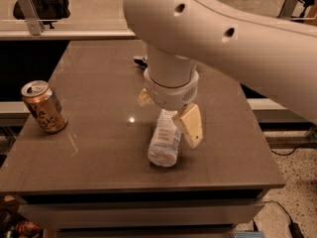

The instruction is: Move blue plastic bottle near orange can

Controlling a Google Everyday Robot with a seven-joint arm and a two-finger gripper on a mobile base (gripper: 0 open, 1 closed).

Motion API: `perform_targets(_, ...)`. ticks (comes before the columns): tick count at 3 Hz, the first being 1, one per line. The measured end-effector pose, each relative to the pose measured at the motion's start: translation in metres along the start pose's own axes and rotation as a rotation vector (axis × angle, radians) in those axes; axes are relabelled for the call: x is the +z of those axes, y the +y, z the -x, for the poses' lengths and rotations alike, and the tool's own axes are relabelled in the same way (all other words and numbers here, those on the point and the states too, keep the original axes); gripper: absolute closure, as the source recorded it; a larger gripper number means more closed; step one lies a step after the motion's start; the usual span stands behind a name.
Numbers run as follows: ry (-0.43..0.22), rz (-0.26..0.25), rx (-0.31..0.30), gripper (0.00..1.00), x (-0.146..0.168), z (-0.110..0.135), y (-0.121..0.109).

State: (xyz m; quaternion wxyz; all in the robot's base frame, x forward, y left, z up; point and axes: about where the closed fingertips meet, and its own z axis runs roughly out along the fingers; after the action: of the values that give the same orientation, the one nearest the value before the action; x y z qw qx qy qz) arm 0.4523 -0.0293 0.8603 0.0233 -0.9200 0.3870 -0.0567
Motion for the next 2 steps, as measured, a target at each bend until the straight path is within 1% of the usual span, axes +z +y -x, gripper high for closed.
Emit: perform_targets(2, -0.021, 0.005, 0.024, 0.64, 0.015, -0.0162, 0.0028)
